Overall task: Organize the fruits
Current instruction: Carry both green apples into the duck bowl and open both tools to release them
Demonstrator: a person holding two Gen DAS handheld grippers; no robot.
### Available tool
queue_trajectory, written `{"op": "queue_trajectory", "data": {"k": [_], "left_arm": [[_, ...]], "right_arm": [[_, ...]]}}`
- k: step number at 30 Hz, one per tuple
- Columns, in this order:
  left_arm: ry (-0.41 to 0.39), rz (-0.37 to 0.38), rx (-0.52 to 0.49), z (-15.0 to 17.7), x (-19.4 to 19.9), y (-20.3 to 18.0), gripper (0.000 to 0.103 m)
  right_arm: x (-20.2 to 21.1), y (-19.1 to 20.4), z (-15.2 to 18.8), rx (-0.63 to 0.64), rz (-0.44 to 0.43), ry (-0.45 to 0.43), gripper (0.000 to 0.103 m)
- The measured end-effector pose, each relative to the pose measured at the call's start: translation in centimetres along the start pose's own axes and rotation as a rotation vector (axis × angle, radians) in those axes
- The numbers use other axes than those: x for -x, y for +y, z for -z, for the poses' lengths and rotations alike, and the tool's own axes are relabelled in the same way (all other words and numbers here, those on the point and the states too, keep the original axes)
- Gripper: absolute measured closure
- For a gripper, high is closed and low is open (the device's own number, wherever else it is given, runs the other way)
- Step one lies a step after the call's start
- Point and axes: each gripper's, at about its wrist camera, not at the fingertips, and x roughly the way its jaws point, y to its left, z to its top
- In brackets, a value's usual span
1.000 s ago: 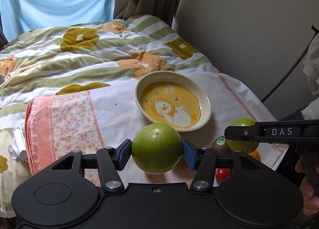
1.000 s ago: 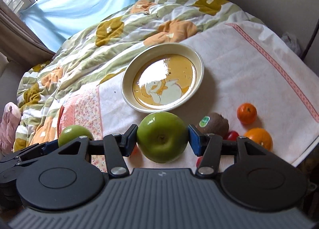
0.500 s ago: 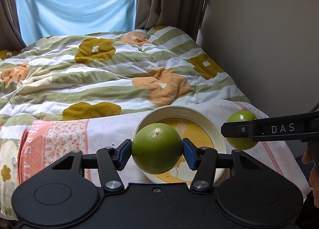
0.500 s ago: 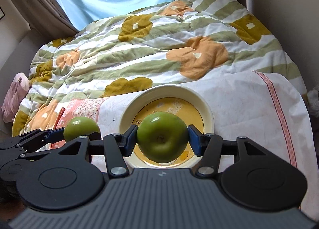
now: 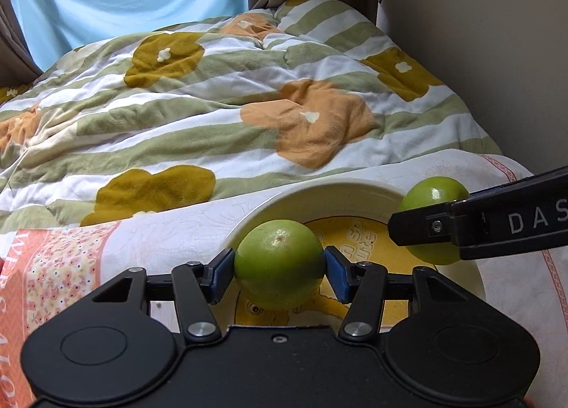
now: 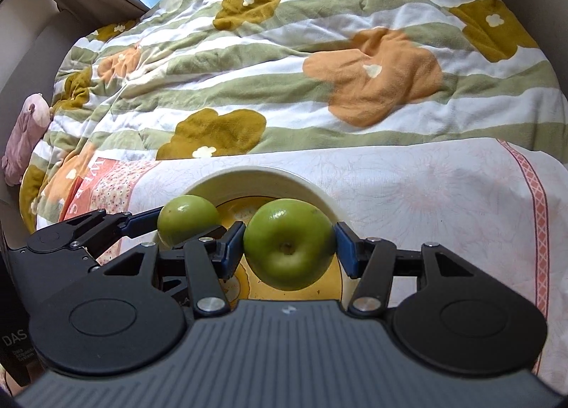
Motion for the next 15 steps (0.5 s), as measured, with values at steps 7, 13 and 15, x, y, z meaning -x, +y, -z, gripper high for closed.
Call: {"op": "queue_trajectory", "data": {"k": [7,13,15], "left_arm": [[-0.039,-0.046,-0.061,0.0,0.6,-1.4,0.006],[-0.037,-0.058,-0.055,0.7,2.9,-1.2,0.005],[-0.036,-0.061,-0.042,1.2,3.6,-1.0,0.005]], "right_arm": [[-0.4,-0.6,-0.5,-0.001,-0.017,0.018,0.034],[-0.1,0.0,-0.1,0.039,-0.026,0.022,0.034],[0.1,0.5,0.1,0.071,-0.024,0.017,0.034]]}}
